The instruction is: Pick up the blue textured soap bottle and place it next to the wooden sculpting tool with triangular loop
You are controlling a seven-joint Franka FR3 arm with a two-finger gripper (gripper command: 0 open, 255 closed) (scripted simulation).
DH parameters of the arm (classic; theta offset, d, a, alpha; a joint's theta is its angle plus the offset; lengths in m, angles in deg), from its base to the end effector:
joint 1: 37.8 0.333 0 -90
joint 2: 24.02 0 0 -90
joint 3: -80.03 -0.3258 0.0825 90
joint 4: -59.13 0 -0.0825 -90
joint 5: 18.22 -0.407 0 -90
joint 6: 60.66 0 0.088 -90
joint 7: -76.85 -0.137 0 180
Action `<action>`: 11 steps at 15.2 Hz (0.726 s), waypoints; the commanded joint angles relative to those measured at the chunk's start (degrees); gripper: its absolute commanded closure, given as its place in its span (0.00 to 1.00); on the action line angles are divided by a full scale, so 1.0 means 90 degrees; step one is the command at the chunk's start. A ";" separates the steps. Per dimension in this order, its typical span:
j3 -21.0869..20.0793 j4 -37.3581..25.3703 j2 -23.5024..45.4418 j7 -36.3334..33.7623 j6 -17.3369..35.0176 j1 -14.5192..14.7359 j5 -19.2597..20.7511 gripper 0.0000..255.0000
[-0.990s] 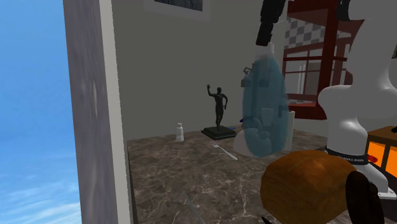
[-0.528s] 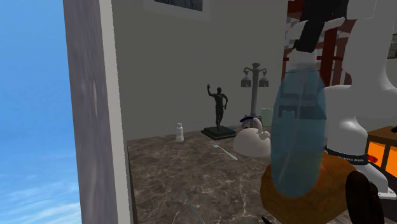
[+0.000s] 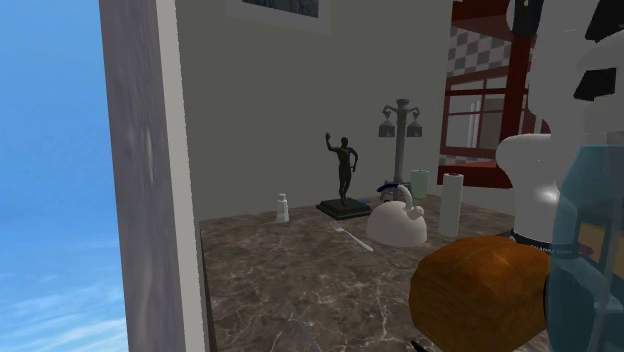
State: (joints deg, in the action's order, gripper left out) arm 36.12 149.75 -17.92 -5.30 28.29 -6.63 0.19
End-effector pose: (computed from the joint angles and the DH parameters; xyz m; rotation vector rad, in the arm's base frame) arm 0.2127 0.5574 0.5557 2.9673 -0.1651 0.3317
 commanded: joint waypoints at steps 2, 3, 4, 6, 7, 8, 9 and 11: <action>-0.0168 -0.0486 0.0646 -0.0588 -0.0180 0.0441 0.0408 1.00; -0.0200 -0.0672 0.0876 -0.0772 -0.0253 0.0624 0.0550 1.00; -0.0223 -0.0871 0.1109 -0.0948 -0.0332 0.0816 0.0693 1.00; -0.0229 -0.1309 0.1580 -0.1267 -0.0504 0.1236 0.0976 1.00; -0.0212 -0.1550 0.1818 -0.1408 -0.0596 0.1464 0.1113 1.00; -0.0188 -0.1808 0.2058 -0.1537 -0.0693 0.1700 0.1248 1.00; -0.0152 -0.2085 0.2301 -0.1651 -0.0795 0.1946 0.1381 1.00; -0.0038 -0.2888 0.2936 -0.1875 -0.1082 0.2598 0.1714 1.00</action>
State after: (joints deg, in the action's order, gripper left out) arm 35.38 126.72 5.95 -21.07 19.52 14.13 14.23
